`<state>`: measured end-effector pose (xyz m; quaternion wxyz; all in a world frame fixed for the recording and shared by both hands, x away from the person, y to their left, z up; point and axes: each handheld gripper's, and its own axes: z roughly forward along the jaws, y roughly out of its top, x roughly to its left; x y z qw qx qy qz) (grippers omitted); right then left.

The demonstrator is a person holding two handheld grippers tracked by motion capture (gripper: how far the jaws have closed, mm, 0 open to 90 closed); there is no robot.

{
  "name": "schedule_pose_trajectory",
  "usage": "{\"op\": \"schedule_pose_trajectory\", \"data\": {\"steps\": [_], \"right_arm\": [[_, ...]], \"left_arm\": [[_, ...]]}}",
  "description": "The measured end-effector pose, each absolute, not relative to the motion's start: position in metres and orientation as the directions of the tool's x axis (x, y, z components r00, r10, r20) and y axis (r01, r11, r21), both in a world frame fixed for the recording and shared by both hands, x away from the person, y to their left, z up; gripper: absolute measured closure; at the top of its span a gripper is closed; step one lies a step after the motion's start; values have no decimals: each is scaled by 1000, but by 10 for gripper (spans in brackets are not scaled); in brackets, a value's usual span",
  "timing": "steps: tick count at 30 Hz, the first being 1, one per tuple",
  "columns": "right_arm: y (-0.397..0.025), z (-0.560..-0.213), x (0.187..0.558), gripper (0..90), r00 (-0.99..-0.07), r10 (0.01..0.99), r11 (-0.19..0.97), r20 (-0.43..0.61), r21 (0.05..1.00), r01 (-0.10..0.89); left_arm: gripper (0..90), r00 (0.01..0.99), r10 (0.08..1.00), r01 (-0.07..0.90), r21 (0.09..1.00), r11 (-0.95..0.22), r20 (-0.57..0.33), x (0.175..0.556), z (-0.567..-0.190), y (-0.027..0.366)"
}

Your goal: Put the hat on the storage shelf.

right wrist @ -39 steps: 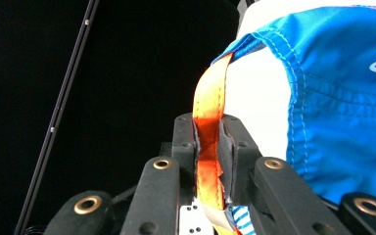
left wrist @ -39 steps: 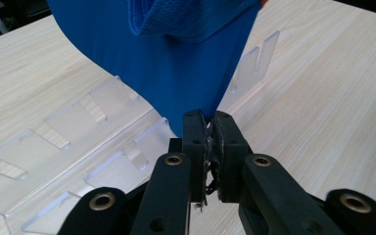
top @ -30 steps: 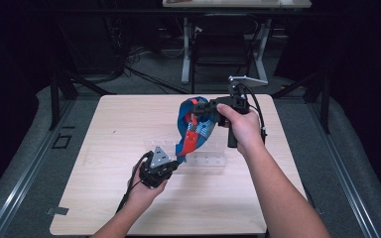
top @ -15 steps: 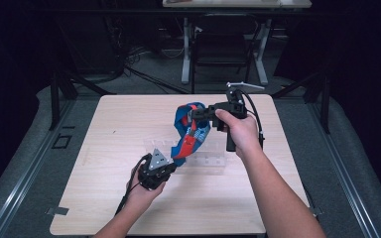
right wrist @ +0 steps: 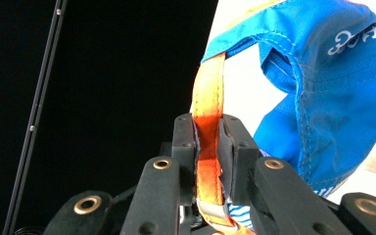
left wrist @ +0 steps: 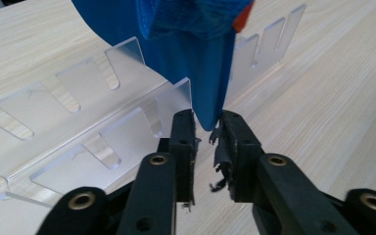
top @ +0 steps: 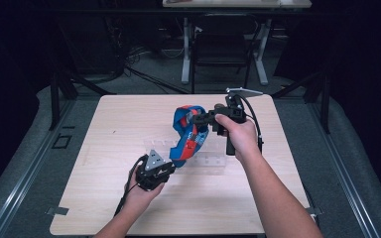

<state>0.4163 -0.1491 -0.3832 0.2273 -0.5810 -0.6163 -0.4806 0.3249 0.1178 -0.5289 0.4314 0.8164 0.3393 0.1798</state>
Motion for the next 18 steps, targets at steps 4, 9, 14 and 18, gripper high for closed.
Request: {"op": "schedule_pose_trajectory", "data": {"steps": [4, 9, 14, 18], "right_arm": [[-150, -385, 417, 782, -216, 509, -133, 833, 324, 937], [-150, -389, 417, 782, -210, 520, -132, 828, 321, 938], [-152, -390, 416, 781, -207, 530, -133, 822, 321, 938], [-153, -392, 416, 781, -205, 541, -130, 816, 323, 938]], "left_arm": [[704, 703, 711, 402, 832, -383, -13, 326, -528, 121], [658, 699, 715, 410, 831, -377, -20, 326, -529, 123], [618, 693, 721, 413, 830, -374, -20, 326, -528, 125], [594, 682, 731, 416, 833, -364, -21, 325, -529, 126]]}}
